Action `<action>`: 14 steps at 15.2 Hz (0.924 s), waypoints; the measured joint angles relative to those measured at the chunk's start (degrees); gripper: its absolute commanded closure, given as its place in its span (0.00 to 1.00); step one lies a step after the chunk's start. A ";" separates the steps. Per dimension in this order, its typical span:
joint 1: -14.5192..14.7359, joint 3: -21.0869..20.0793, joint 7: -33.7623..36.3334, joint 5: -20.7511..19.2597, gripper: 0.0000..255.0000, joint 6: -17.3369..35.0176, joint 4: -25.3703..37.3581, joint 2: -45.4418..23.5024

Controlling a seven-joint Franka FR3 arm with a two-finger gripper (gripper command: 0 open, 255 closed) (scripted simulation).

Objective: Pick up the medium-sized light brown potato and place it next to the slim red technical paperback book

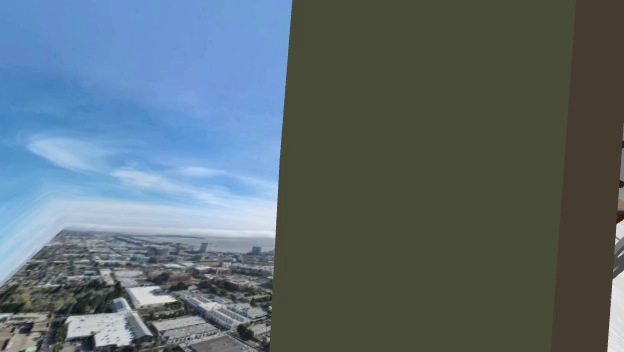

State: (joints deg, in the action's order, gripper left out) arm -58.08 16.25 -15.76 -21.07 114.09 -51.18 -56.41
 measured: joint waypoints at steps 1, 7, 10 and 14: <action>-0.16 -0.03 -0.12 0.06 1.00 -0.13 0.50 -0.32; 0.02 -0.21 0.16 0.04 0.00 0.24 -0.37 -0.51; 0.02 -0.28 0.16 0.09 0.00 0.25 -0.30 -0.77; 1.21 -0.33 0.01 0.12 0.00 -2.50 0.59 0.73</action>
State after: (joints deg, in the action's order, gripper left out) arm -56.86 15.92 -15.75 -20.95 111.60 -50.59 -55.68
